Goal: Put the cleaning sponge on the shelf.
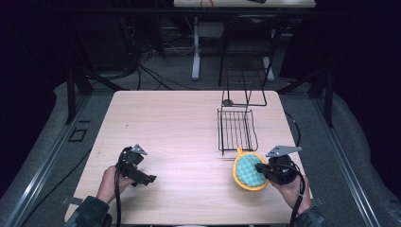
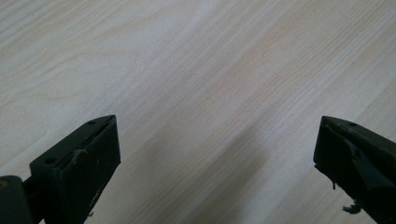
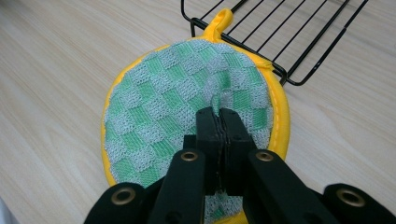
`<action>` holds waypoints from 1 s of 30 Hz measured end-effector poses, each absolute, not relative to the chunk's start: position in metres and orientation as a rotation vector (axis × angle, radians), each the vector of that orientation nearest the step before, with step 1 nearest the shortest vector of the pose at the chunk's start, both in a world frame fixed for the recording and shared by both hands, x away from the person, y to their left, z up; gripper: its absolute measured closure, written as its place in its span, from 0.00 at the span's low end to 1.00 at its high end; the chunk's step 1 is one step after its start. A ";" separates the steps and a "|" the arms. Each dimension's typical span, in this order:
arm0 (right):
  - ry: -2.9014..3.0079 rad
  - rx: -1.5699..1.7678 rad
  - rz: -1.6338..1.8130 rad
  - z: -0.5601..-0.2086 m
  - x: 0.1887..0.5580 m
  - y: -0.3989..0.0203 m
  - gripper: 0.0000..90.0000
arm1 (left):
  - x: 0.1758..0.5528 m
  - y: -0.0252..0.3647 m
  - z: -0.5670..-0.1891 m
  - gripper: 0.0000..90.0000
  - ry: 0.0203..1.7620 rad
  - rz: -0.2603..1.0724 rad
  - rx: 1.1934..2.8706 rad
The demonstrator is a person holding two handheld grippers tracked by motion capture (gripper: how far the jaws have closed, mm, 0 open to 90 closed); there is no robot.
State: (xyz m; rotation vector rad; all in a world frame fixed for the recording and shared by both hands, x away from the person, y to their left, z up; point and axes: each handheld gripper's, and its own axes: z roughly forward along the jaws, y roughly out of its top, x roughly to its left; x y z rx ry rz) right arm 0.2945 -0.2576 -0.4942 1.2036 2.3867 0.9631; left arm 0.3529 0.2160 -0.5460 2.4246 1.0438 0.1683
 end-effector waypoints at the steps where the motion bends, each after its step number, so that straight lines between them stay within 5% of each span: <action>1: 2.384 1.199 0.963 -0.494 0.294 -0.257 0.98 | 0.352 0.216 -0.546 0.01 1.044 0.169 2.425; 30: 2.313 1.142 1.016 -0.471 0.286 -0.253 0.98 | 0.351 0.217 -0.546 0.00 1.052 0.166 2.411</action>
